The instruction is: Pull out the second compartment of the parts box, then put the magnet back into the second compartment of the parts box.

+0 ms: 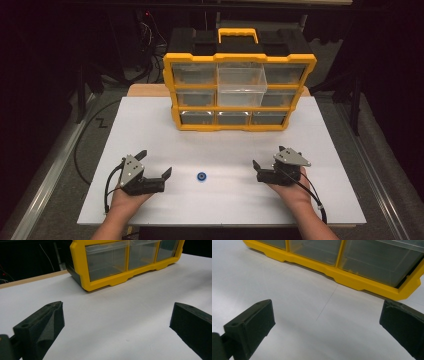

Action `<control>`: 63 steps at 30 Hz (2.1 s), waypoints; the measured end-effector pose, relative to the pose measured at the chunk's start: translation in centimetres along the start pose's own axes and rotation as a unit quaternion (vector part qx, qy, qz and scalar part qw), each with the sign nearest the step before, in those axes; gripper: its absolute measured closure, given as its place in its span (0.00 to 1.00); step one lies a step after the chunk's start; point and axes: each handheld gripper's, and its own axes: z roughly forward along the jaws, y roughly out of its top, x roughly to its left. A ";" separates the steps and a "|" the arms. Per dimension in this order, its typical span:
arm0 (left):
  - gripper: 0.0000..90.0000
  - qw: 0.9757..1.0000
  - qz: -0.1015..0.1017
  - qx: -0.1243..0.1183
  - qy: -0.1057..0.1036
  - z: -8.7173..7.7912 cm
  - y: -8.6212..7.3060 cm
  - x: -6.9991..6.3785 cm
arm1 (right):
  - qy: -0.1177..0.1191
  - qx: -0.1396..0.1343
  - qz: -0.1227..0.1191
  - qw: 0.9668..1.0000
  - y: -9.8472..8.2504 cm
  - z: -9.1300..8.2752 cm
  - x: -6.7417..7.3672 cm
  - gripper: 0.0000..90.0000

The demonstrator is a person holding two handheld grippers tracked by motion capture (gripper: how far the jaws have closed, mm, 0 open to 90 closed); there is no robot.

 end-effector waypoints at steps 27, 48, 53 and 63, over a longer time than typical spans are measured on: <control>0.00 1.000 -0.019 0.002 -0.007 -0.2 0.1 0.0 | 0.021 0.052 -0.034 0.998 -0.3 0.5 0.2 0.01; 0.00 1.000 -0.008 -0.008 -0.001 -0.3 0.3 -0.1 | 0.099 0.057 -0.076 0.991 0.5 1.5 3.5 0.01; 0.00 1.000 -0.006 -0.009 -0.001 -0.4 0.4 -0.1 | 0.119 0.057 -0.084 0.988 1.0 2.1 5.0 0.01; 0.00 1.000 -0.007 -0.015 0.000 -0.5 0.4 0.0 | 0.153 0.058 -0.095 0.982 2.1 3.3 7.5 0.02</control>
